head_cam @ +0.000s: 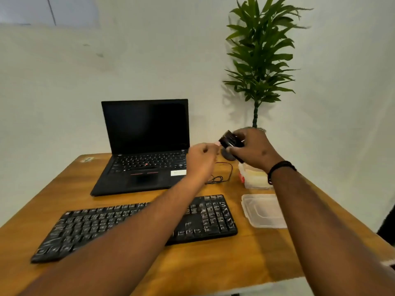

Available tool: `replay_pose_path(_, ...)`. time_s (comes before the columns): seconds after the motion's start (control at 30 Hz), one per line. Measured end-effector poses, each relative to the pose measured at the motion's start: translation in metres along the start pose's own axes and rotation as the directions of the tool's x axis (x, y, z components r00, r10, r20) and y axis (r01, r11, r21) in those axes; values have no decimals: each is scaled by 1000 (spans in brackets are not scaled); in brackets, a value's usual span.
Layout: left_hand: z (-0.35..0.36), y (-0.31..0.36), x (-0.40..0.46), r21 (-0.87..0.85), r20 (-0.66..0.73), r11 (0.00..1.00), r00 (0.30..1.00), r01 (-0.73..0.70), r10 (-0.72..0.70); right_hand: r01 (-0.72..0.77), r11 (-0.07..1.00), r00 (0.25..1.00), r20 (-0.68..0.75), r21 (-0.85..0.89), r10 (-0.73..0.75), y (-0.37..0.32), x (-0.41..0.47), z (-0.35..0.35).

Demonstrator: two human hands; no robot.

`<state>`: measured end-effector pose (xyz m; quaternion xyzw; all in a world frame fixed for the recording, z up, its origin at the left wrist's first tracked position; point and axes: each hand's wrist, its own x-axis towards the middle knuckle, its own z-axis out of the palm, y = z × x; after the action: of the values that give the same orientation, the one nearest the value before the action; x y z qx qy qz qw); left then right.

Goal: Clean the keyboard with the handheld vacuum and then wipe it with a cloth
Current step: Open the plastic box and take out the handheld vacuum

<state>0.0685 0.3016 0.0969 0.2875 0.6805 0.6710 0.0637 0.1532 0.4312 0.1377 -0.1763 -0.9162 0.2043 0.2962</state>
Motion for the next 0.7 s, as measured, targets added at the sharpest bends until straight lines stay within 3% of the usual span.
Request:
replay_pose_path(0.1, -41, 19, -19, -228, -1, 968, 994, 105, -108, 38, 962, 997, -81, 270, -17, -52, -27, 11)
replay_pose_path(0.17, -70, 31, -34, -271, -9, 959, 996, 78, -84, 12, 880, 998, -63, 474, 20, -81, -44, 20)
replay_pose_path(0.27, -108, 38, -55, -244, -45, 969, 998, 25, -37, -110, 654, 992, 46, 749, 115, -120, -65, 35)
replay_pose_path(0.33, -125, 40, -68, -250, -32, 968, 999, 35, -44, -226, 432, 973, 180, 873, 144, -144, -80, 44)
replay_pose_path(0.43, -152, 37, -90, -242, -40, 970, 998, 34, -45, -379, 172, 924, 360, 909, 130, -172, -103, 61)
replay_pose_path(0.7, -200, 10, -127, -294, -90, 948, 983, 125, -158, -455, -9, 878, 451, 890, 159, -212, -147, 112)
